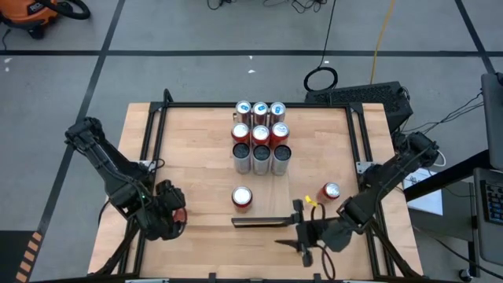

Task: Place canned beverage on shelf
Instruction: Put the left red black soda can on the shelf aligned with the other red black soda can

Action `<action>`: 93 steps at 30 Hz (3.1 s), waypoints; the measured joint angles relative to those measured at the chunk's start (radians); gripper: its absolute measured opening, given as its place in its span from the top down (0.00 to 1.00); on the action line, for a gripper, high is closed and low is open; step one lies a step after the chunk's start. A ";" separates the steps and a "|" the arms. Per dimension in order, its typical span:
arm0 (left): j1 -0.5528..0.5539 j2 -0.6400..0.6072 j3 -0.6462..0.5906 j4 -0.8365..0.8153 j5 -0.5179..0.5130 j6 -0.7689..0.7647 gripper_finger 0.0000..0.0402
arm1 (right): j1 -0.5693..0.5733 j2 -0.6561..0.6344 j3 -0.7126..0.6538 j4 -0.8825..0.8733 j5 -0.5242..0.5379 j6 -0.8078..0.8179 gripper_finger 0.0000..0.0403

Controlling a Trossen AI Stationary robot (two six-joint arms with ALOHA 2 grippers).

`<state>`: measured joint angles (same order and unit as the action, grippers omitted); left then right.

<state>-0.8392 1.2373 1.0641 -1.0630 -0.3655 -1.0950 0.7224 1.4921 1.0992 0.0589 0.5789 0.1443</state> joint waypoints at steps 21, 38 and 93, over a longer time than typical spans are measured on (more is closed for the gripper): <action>0.002 0.041 -0.025 -0.206 0.219 -0.119 0.03 | 0.044 0.000 0.000 -0.028 -0.003 -0.083 0.60; 0.002 0.081 -0.059 -0.174 0.223 -0.105 0.03 | 0.044 0.015 0.001 -0.024 -0.004 -0.088 0.60; 0.041 0.081 0.316 -0.064 0.031 0.141 0.27 | 0.022 0.254 0.000 0.623 0.110 -0.391 0.54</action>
<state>-0.7979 1.3182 1.3803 -1.1271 -0.3343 -0.9544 0.7448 1.7463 1.0996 0.6822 0.6889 -0.2470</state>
